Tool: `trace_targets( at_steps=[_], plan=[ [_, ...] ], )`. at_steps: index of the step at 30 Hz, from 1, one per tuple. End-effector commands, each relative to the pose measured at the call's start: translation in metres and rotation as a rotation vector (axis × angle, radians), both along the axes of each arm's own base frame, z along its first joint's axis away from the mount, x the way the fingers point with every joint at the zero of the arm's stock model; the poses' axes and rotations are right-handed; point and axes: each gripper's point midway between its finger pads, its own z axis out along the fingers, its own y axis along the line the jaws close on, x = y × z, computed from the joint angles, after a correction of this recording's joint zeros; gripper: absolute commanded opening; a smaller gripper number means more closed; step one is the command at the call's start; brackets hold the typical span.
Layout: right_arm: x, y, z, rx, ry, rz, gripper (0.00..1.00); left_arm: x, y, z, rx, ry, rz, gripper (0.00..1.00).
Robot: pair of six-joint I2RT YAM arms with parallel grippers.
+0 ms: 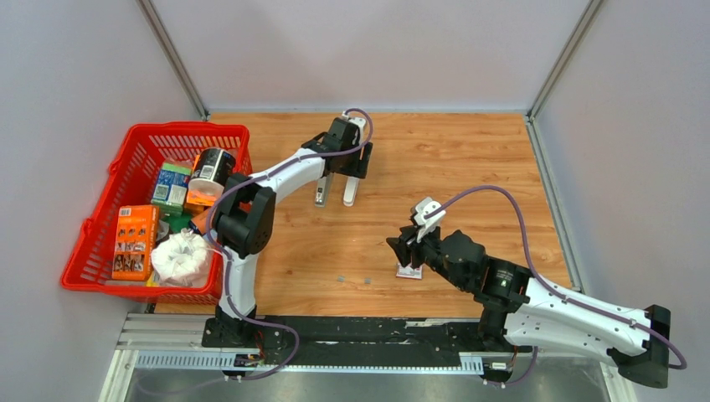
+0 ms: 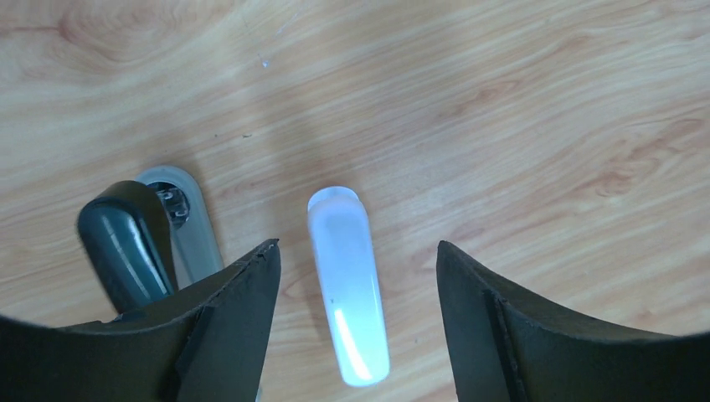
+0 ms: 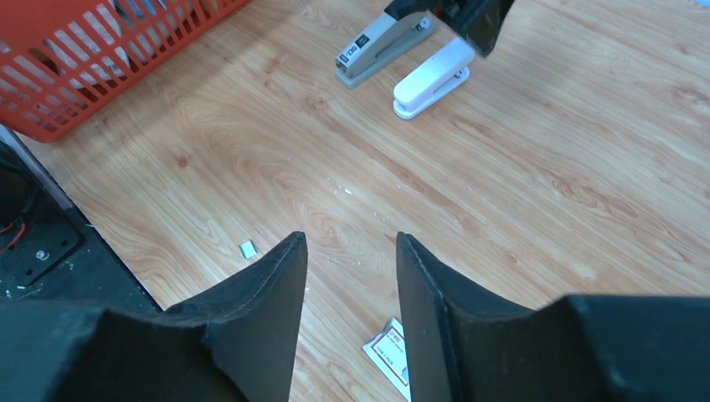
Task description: Unload the staples from the stapler
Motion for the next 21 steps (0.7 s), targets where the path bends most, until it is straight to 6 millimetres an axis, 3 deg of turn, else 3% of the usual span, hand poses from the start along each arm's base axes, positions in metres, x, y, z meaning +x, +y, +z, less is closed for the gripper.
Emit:
trace_targets(
  at_steps=[1, 9, 10, 11, 12, 21],
  plan=[
    [0.003, -0.003, 0.007, -0.002, 0.014, -0.032, 0.48, -0.007, 0.001, 0.087, -0.113, -0.124, 0.003, 0.75],
    [-0.008, 0.013, -0.026, -0.07, 0.132, 0.028, 0.55, -0.069, 0.011, 0.124, -0.265, -0.123, -0.042, 0.75],
    [-0.011, 0.017, -0.032, -0.083, 0.154, 0.051, 0.54, -0.079, 0.013, 0.115, -0.266, -0.098, -0.05, 0.75],
    [-0.015, 0.021, -0.038, -0.099, 0.175, 0.073, 0.54, -0.087, 0.014, 0.124, -0.286, -0.104, -0.06, 0.75],
    [-0.018, 0.025, -0.044, -0.115, 0.193, 0.093, 0.55, -0.097, 0.014, 0.115, -0.294, -0.068, -0.078, 0.75],
    [-0.042, 0.047, -0.087, -0.252, 0.308, 0.267, 0.63, -0.183, 0.024, 0.114, -0.343, 0.019, -0.168, 0.73]
  ],
)
